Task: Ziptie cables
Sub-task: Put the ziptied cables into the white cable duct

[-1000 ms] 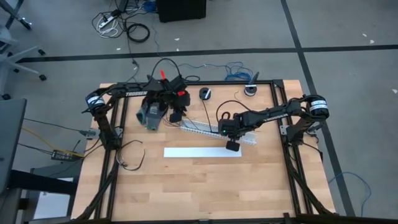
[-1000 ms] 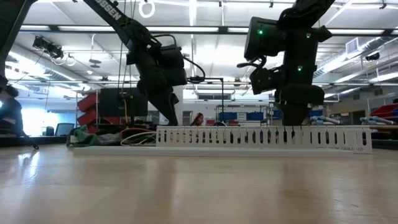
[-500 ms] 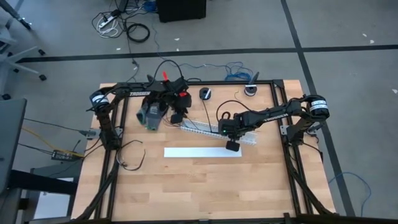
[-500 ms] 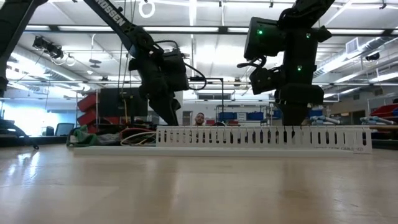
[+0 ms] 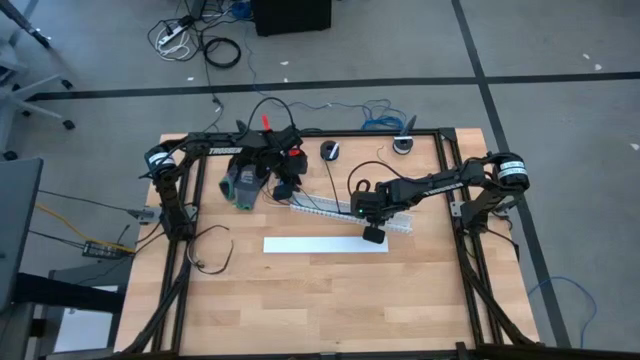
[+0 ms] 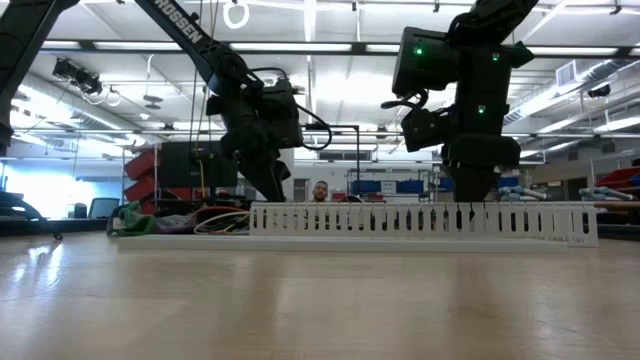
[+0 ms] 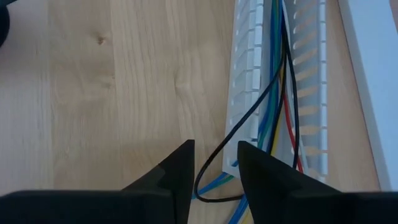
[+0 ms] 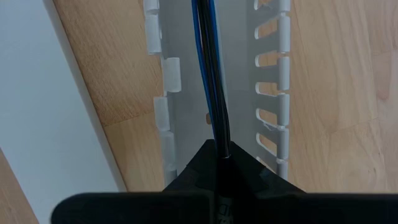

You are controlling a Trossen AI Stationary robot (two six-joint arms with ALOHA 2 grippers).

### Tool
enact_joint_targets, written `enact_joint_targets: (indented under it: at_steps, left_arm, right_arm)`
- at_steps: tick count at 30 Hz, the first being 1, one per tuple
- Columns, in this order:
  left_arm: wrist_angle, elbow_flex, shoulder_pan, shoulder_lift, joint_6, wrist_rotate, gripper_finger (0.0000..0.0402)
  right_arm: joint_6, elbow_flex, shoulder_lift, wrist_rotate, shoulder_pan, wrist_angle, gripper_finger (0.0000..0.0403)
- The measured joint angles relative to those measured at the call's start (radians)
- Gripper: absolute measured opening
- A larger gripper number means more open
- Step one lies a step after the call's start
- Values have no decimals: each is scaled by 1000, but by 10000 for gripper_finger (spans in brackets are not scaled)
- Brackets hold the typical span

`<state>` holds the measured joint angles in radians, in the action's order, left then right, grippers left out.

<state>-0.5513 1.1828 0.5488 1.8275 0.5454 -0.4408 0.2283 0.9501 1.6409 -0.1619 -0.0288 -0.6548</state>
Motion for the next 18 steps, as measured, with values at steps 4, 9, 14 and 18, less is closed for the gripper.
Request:
enact_joint_targets:
  at_steps: [4, 9, 14, 18]
  left_arm:
    - [12, 0, 0, 0, 0, 0, 78]
    - [5, 0, -1, 0, -2, -1, 21]
    - [9, 0, -1, 0, -3, -2, 5]
    - [11, 0, -1, 0, -3, 0, 1]
  right_arm:
    - [0, 0, 0, 0, 0, 1, 7]
    - [1, 0, 0, 0, 0, 2, 7]
    - [1, 0, 0, 0, 0, 2, 7]
    - [1, 0, 0, 0, 0, 2, 7]
